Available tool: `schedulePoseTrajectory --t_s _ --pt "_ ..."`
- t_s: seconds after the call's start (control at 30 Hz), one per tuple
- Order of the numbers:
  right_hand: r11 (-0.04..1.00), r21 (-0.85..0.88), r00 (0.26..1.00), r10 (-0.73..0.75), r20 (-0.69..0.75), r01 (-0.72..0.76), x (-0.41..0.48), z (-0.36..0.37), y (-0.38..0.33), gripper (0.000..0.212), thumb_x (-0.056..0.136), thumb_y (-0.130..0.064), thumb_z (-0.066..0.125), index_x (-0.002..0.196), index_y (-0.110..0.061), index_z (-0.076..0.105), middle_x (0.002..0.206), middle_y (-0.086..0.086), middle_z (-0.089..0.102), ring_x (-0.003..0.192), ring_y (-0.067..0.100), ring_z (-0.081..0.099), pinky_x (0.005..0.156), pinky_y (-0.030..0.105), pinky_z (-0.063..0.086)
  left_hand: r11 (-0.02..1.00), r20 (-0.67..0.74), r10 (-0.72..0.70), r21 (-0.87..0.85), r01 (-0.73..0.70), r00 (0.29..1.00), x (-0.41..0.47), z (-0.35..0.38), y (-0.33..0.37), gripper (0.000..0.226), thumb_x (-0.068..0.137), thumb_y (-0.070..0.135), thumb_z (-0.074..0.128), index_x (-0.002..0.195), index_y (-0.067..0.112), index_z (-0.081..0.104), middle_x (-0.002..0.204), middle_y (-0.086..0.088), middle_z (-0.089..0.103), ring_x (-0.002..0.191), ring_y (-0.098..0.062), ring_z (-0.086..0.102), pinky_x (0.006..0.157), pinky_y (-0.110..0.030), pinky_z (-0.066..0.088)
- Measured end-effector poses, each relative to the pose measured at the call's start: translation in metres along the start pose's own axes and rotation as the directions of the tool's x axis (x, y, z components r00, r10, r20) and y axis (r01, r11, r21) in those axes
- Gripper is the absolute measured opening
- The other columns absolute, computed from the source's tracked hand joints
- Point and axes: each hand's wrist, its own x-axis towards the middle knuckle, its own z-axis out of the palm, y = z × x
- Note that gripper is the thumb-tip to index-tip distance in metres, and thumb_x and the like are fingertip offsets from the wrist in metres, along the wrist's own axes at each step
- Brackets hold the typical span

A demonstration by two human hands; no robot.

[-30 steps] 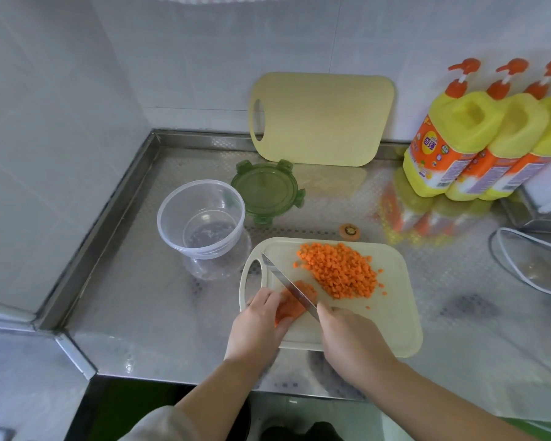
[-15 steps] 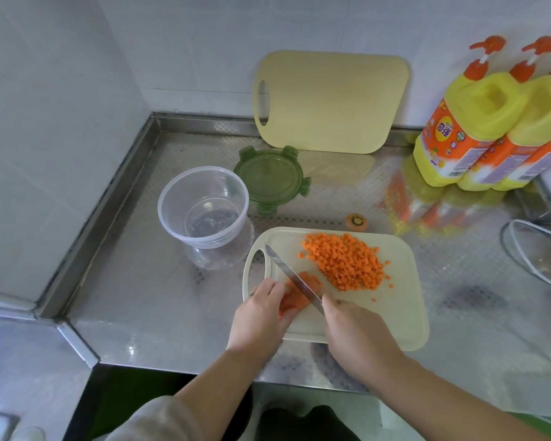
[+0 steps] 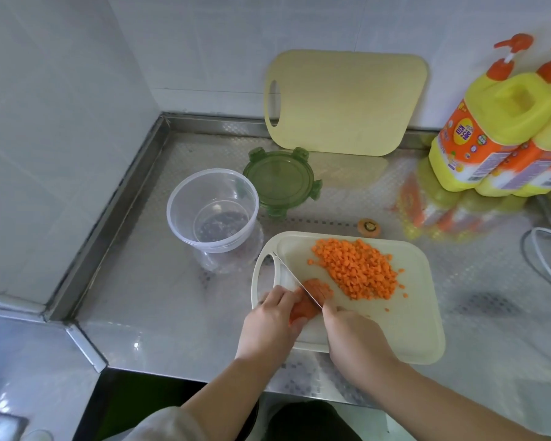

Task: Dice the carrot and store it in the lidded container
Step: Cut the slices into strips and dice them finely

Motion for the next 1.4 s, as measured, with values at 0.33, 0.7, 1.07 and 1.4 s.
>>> schedulePoseTrajectory --t_s 0.33,0.7,1.07,1.4 --pt "0.982 0.19 0.994 0.042 -0.098 -0.023 -0.005 -0.01 0.018 0.014 0.099 -0.02 0.037 0.111 -0.017 0.044 0.08 -0.002 0.046 0.079 0.023 0.059 0.06 0.029 0.034 1.0 0.034 0.005 -0.004 -0.004 0.999 -0.003 -0.006 -0.001 0.031 0.091 0.04 0.056 0.119 0.029 0.054 0.115 0.018 0.05 0.109 -0.004 0.047 0.079 -0.025 0.046" --pt "0.991 0.134 0.992 0.007 -0.126 0.01 -0.025 -0.011 0.008 0.033 0.096 -0.009 0.037 0.129 -0.015 0.039 0.106 0.002 0.06 0.093 0.021 0.06 0.063 0.026 0.031 0.994 -0.039 0.006 -0.11 -0.011 0.999 -0.008 -0.009 0.004 0.023 0.09 0.037 0.059 0.108 0.024 0.065 0.107 0.017 0.058 0.094 -0.003 0.054 0.076 -0.021 0.044" --pt "0.998 0.055 0.998 -0.014 -0.063 0.017 -0.025 -0.011 0.001 0.05 0.093 -0.007 0.042 0.141 -0.012 0.029 0.107 0.004 0.06 0.091 0.022 0.061 0.045 0.02 0.016 0.995 -0.004 -0.03 -0.095 0.03 1.0 -0.007 -0.01 0.005 0.02 0.09 0.036 0.06 0.103 0.021 0.064 0.098 0.011 0.058 0.085 -0.011 0.057 0.074 -0.027 0.047" --pt "0.999 0.048 1.0 0.012 0.007 -0.013 -0.006 -0.002 -0.004 0.055 0.094 -0.008 0.047 0.144 -0.008 0.024 0.109 0.006 0.059 0.089 0.023 0.059 0.061 0.027 0.034 0.997 0.022 -0.046 -0.062 0.047 0.999 -0.006 -0.009 0.002 0.03 0.092 0.034 0.058 0.12 0.025 0.061 0.117 0.012 0.057 0.1 -0.01 0.057 0.081 -0.024 0.045"
